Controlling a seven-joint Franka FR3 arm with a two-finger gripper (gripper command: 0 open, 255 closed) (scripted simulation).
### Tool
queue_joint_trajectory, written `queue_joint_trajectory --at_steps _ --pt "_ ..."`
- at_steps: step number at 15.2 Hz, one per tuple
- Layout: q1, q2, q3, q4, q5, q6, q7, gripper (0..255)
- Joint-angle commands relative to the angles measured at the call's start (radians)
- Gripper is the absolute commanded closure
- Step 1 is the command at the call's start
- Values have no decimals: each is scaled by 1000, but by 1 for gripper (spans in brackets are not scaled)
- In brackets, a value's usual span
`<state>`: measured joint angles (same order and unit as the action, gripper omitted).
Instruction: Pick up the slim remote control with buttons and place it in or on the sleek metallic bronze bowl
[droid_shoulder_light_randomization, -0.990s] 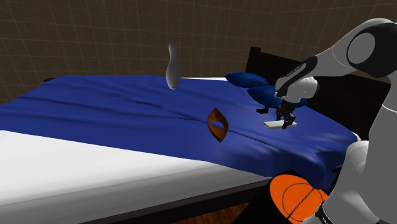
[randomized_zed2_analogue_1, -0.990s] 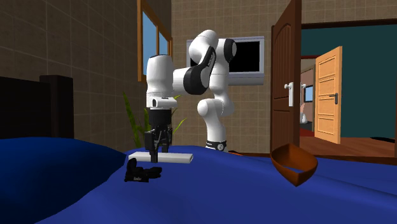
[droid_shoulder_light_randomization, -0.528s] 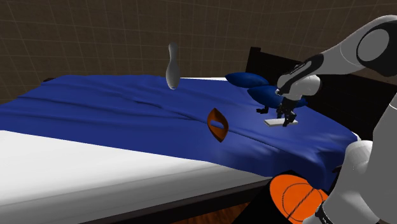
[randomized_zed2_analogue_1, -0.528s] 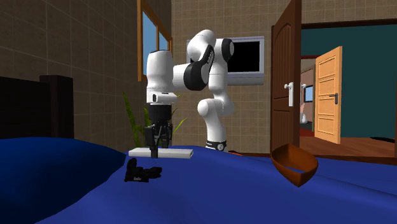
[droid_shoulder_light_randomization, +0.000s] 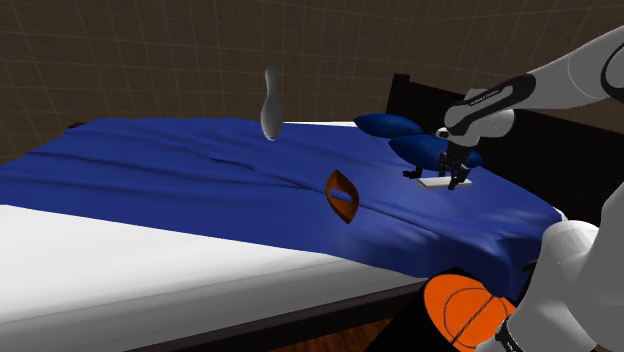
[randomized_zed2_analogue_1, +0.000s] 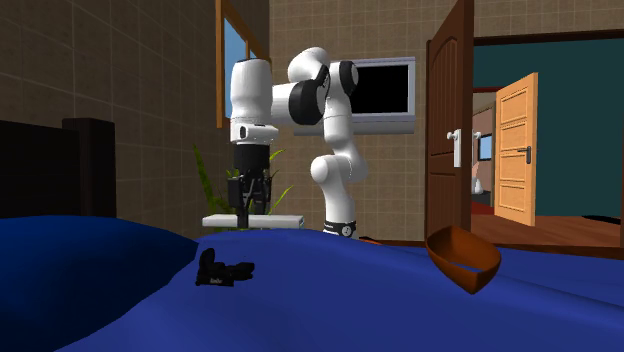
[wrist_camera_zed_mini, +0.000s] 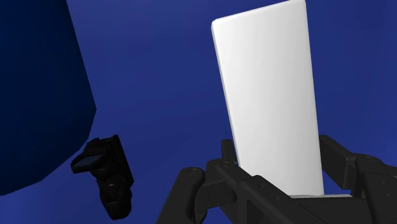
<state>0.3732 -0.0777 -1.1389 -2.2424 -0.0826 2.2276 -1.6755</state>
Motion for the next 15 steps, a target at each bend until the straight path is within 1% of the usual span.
queue_joint_trajectory --at_steps 1,7,11,12,15 --pt "-8 -37 12 13 -40 -32 27 255" --pt "-29 -105 54 61 -102 -120 74 255" --pt "-40 -139 80 97 -126 -178 94 255" --pt "-40 -139 81 98 -127 -179 94 255" --pt "-28 -161 146 72 -141 -179 181 255"
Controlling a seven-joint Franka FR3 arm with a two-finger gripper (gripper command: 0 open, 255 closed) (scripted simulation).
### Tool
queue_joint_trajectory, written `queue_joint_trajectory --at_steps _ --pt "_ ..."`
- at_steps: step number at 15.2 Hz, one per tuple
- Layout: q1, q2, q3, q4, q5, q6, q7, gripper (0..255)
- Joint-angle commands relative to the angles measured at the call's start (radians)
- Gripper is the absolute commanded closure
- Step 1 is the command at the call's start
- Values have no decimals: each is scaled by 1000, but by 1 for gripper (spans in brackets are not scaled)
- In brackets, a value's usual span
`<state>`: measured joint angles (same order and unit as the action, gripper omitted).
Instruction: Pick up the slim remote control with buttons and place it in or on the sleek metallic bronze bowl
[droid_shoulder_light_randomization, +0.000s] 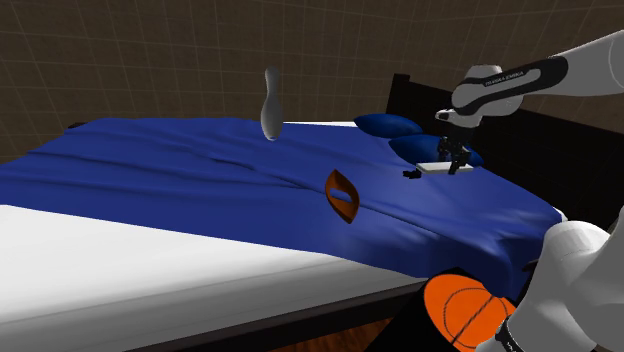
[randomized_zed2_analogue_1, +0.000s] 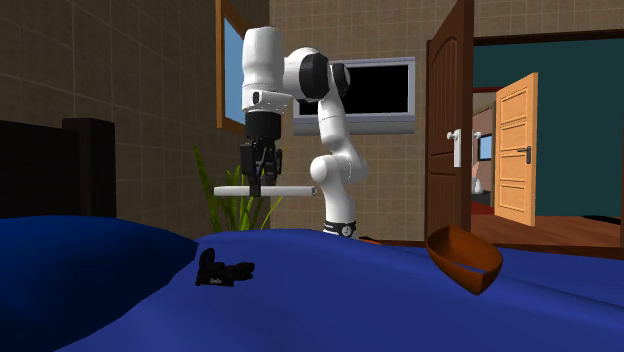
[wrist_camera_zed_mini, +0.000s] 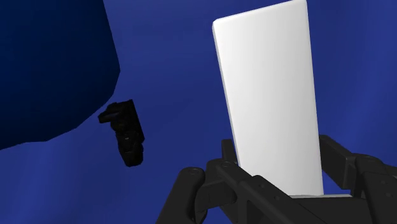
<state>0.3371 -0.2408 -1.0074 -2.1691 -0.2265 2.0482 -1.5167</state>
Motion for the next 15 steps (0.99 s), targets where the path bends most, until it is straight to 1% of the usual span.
queue_joint_trajectory --at_steps 1,8,15 --pt "13 -2 35 -8 2 1 49 255" --pt "77 12 146 -24 28 6 212 255" --pt "158 85 228 15 97 10 337 255"
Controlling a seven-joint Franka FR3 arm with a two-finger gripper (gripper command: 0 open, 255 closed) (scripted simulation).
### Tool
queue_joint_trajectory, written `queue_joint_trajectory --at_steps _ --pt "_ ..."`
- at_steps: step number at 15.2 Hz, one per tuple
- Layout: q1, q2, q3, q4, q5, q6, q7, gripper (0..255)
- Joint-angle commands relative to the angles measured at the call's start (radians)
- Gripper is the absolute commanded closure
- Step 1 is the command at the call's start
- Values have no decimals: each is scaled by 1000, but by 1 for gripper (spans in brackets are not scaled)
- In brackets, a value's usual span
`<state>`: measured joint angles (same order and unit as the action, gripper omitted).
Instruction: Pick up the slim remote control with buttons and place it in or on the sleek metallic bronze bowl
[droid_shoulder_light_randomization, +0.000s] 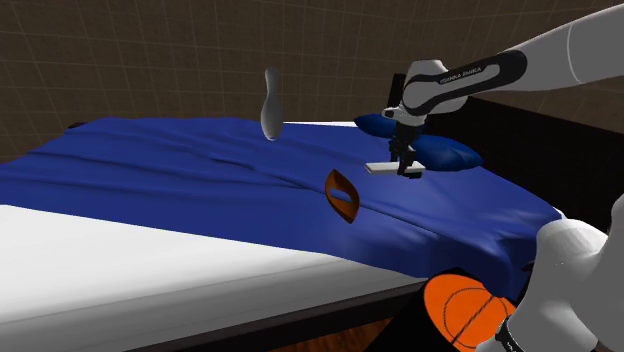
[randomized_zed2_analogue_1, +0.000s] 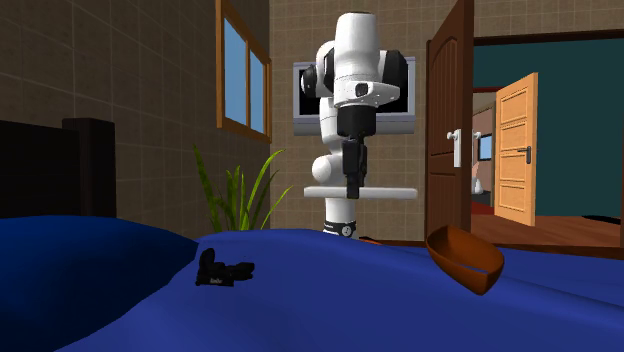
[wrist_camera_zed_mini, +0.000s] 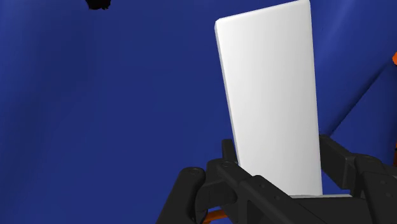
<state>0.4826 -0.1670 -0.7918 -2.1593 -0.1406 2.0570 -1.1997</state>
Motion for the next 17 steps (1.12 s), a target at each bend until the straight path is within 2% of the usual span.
queue_joint_trajectory --at_steps 1,7,12,17 --pt "24 26 22 16 23 2 35 255" --pt "90 132 77 101 106 -7 114 255" --pt "134 251 124 216 188 -31 170 255" --pt "130 277 125 174 208 32 157 255"
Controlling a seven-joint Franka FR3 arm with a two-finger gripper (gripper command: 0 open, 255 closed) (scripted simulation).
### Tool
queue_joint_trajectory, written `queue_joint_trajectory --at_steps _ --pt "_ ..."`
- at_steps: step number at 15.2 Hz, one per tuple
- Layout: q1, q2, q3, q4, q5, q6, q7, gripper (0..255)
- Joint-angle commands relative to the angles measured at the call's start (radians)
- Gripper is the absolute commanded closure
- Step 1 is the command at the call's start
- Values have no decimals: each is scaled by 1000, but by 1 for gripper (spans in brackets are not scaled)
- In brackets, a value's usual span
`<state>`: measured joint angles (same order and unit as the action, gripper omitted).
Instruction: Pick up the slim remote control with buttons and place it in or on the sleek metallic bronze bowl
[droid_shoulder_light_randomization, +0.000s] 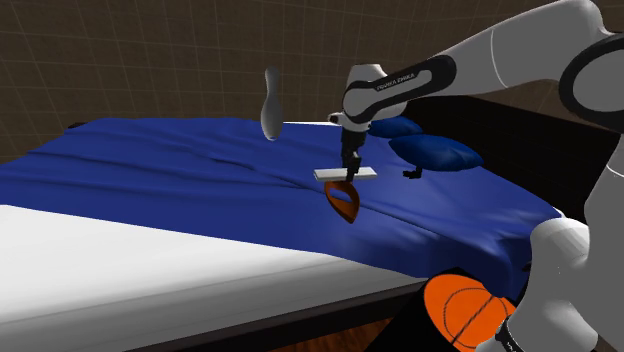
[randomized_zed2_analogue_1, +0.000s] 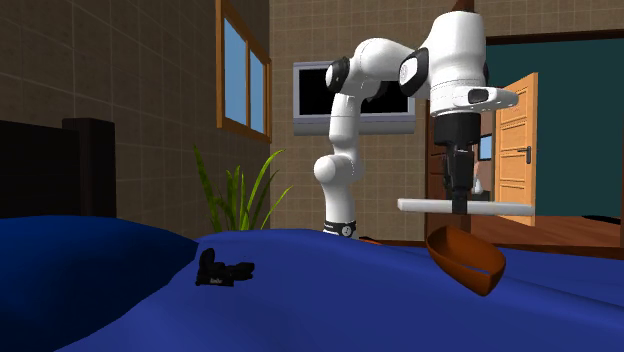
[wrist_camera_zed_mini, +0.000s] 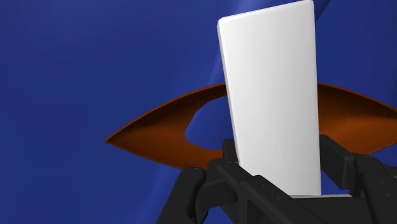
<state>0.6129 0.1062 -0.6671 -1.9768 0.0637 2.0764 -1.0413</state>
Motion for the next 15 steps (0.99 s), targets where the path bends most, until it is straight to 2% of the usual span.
queue_joint_trajectory --at_steps 1,8,15 --pt "-1 10 1 -17 8 25 -4 255" --pt "-10 58 8 -65 47 111 -31 255" --pt "-11 61 9 -68 50 116 -32 255"
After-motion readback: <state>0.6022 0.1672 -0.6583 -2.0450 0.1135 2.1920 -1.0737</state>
